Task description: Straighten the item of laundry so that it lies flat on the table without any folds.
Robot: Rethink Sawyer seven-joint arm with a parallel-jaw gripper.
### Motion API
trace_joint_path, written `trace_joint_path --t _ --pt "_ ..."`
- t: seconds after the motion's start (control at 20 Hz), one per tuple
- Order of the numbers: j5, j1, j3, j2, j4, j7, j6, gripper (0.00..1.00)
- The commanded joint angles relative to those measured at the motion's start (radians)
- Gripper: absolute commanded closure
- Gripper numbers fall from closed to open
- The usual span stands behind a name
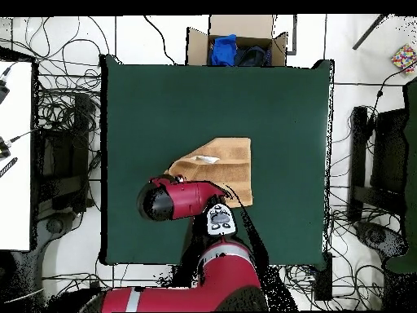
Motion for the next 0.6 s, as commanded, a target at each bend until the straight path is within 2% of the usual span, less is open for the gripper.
trace_joint_path --t 0.05,0.35,0.6 --pt "-0.017 0.006 0.013 -0.017 -0.054 0.096 0.026 1.00" --pt "-0.011 0.010 0.009 -0.018 -0.057 0.100 0.033 1.00" --pt "0.037 0.030 0.007 -0.061 -0.069 0.120 0.122 1.00"
